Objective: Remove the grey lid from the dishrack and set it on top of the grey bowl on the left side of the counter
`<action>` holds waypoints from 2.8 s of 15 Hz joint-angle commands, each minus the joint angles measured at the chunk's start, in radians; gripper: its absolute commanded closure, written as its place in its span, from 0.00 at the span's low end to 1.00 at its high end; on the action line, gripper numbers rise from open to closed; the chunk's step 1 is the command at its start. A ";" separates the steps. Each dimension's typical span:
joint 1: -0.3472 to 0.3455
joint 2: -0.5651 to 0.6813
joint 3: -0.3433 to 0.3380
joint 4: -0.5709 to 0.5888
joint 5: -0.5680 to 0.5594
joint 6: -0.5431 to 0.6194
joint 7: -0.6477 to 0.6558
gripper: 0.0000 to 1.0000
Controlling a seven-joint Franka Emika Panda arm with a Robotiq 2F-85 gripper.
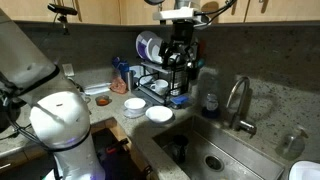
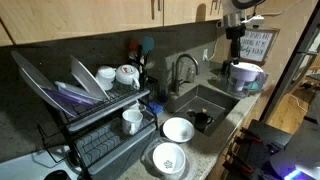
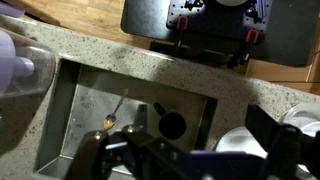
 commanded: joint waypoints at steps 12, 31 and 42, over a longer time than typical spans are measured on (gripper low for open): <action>0.050 -0.007 0.039 -0.035 -0.007 0.011 -0.024 0.00; 0.184 0.023 0.125 -0.130 0.198 -0.042 -0.081 0.00; 0.193 0.044 0.143 -0.137 0.204 0.012 -0.073 0.00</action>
